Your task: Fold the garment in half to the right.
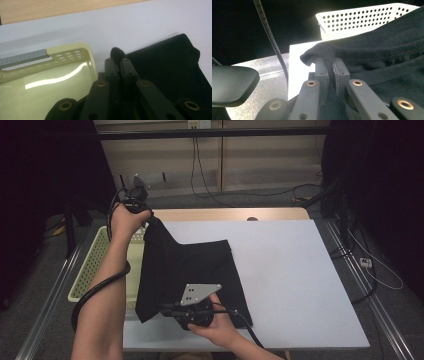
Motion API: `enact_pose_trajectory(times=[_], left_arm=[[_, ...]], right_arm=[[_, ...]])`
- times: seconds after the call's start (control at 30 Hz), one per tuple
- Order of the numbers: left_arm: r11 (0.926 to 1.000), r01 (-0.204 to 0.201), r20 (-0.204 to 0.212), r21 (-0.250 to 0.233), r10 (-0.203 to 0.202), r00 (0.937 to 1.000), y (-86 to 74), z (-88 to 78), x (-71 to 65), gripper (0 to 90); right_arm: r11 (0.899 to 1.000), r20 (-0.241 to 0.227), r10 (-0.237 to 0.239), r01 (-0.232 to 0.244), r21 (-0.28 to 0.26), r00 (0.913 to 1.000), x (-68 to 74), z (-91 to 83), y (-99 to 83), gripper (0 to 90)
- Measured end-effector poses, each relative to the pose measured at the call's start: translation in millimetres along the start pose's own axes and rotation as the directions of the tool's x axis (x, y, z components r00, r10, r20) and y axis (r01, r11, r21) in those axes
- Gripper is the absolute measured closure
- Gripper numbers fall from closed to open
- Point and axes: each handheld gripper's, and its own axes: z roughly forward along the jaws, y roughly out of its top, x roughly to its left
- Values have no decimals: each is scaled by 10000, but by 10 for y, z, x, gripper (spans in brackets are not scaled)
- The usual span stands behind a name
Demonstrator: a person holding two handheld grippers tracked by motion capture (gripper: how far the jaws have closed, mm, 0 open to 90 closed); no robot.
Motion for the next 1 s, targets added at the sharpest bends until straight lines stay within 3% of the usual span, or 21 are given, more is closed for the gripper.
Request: enact_pose_trajectory(times=[0.33,1.0], left_arm=[[9999,9,239,-156,-5,9997,-4,115,-44,863],[9982,-373,696,-474,405,9967,49,403,-336,862]], right_arm=[[9998,278,-75,70,180,9996,-17,-107,-70,850],[9990,843,-65,27,447,9964,-70,-314,-233,850]])
